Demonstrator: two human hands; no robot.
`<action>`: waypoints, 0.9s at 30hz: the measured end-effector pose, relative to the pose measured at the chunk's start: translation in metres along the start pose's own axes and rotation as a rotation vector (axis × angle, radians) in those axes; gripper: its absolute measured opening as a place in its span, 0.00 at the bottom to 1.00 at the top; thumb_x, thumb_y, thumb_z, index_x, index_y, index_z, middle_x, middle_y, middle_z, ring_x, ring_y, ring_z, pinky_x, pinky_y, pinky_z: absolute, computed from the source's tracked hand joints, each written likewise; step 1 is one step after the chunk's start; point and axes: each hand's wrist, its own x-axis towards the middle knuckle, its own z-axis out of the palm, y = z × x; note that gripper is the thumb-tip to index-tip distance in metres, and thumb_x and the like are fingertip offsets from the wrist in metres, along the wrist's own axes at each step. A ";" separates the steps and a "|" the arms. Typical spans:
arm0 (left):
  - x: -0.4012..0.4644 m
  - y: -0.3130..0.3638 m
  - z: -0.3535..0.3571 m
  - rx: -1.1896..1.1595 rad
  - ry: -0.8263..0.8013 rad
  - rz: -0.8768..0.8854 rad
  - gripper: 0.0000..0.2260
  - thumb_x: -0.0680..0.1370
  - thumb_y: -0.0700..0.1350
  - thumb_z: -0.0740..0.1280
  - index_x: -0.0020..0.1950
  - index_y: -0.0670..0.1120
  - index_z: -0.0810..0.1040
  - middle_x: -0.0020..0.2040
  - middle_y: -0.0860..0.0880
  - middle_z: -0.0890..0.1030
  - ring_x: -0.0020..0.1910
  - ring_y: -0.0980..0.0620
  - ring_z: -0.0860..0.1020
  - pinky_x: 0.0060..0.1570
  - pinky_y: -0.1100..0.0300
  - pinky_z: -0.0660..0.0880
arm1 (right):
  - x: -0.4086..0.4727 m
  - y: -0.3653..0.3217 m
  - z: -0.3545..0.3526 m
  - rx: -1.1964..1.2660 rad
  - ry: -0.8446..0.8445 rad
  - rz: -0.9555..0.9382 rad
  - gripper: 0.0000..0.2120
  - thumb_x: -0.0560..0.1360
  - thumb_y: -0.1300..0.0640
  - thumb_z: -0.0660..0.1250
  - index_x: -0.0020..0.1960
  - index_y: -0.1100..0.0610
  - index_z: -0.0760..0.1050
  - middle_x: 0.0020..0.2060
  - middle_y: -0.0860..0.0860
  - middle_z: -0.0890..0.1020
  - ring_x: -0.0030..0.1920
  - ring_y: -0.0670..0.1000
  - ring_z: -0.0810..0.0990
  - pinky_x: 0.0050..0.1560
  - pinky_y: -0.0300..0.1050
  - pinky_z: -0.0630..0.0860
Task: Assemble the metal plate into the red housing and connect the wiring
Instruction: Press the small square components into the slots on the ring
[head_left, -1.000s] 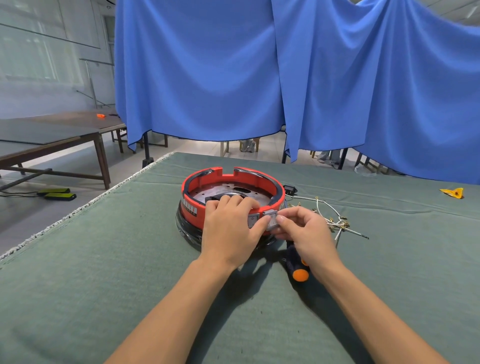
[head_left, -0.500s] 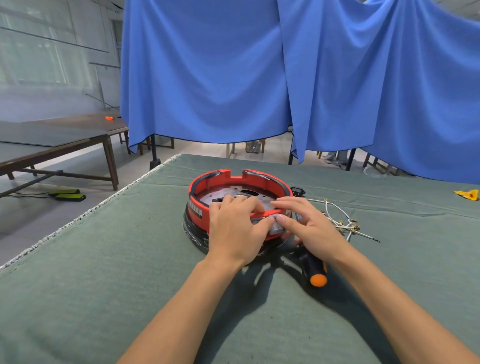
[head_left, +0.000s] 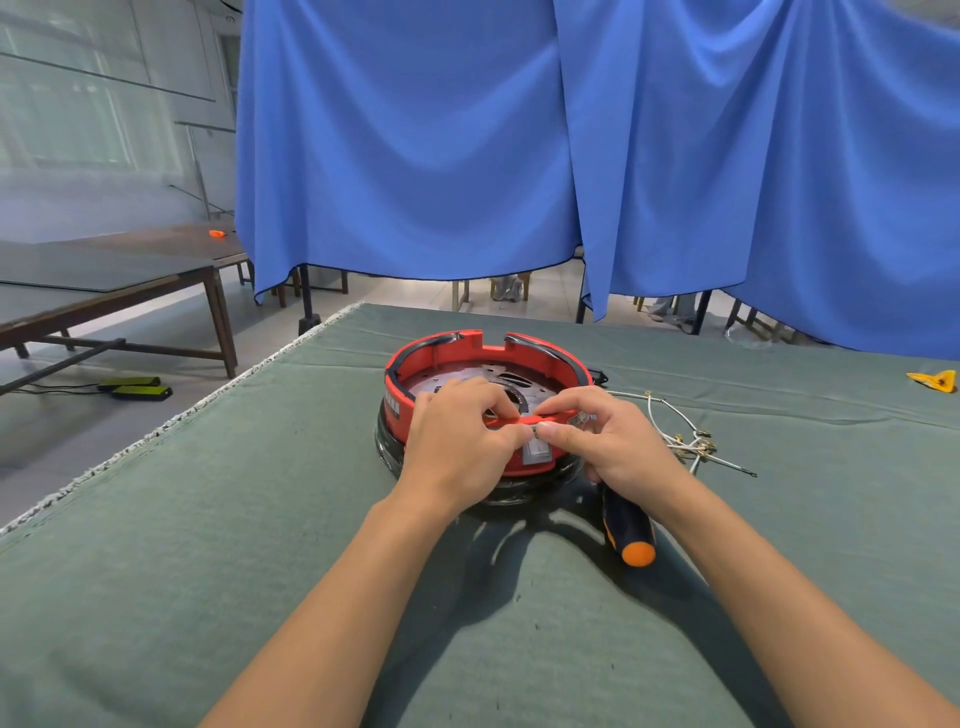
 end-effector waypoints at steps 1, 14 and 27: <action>0.000 0.000 -0.001 -0.010 -0.005 0.000 0.05 0.71 0.48 0.73 0.39 0.48 0.81 0.36 0.59 0.74 0.44 0.52 0.73 0.55 0.47 0.69 | 0.000 0.000 0.000 0.008 0.005 -0.001 0.06 0.73 0.55 0.72 0.48 0.47 0.79 0.46 0.47 0.78 0.36 0.38 0.74 0.33 0.29 0.69; -0.001 -0.009 -0.006 -0.049 -0.045 0.087 0.06 0.71 0.49 0.74 0.44 0.48 0.83 0.43 0.55 0.81 0.47 0.52 0.76 0.56 0.44 0.69 | -0.012 -0.004 -0.002 0.150 -0.051 0.061 0.09 0.76 0.60 0.67 0.52 0.49 0.79 0.54 0.47 0.75 0.29 0.43 0.74 0.29 0.39 0.75; 0.003 -0.009 -0.008 -0.109 -0.122 -0.029 0.06 0.69 0.45 0.75 0.45 0.47 0.84 0.44 0.52 0.81 0.49 0.53 0.74 0.56 0.53 0.69 | -0.006 -0.005 -0.003 0.038 0.009 0.029 0.08 0.74 0.61 0.70 0.52 0.56 0.82 0.49 0.50 0.78 0.31 0.34 0.75 0.32 0.28 0.69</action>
